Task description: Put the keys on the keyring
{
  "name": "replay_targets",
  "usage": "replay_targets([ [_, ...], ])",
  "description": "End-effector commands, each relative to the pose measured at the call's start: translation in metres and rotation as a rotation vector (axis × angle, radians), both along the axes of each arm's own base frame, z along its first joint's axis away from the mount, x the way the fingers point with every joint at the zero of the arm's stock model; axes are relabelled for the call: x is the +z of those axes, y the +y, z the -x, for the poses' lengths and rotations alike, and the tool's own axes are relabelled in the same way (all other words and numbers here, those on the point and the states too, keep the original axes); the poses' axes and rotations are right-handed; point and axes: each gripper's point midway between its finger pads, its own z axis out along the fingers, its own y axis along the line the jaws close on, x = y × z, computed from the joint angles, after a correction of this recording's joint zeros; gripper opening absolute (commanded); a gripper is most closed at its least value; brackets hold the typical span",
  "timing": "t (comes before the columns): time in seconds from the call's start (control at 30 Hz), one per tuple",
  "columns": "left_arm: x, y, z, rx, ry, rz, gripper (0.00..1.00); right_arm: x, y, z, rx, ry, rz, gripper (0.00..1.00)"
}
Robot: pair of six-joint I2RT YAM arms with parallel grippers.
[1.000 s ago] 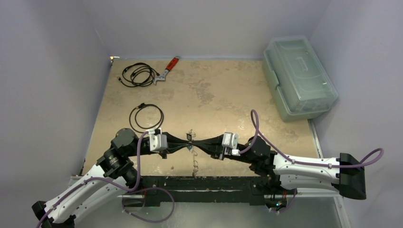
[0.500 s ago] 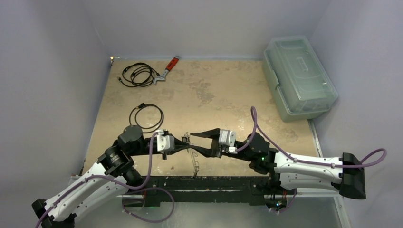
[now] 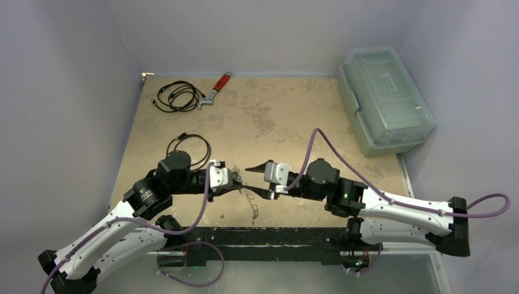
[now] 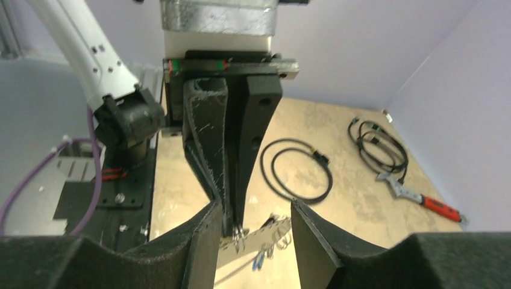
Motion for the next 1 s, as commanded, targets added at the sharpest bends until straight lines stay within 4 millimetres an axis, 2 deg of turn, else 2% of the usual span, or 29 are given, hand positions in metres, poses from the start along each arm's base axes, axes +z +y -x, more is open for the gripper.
replay_targets([
  [0.0,0.025,0.007,-0.003,0.03,-0.034,0.002,0.0,-0.013,0.006,0.01,0.074,0.01,0.147,0.47],
  [0.13,0.025,0.011,0.002,0.029,-0.007,-0.017,0.0,-0.024,0.014,0.009,0.089,0.018,0.197,0.43],
  [0.3,0.027,0.013,0.007,0.026,0.007,-0.012,0.0,-0.028,0.02,0.01,0.106,0.021,0.21,0.41],
  [0.6,0.022,0.015,0.011,0.014,0.015,-0.021,0.0,-0.025,0.022,0.007,0.096,0.012,0.203,0.38],
  [0.97,0.019,0.015,0.014,0.002,0.027,-0.026,0.0,-0.032,0.027,0.001,0.075,0.005,0.205,0.29],
])
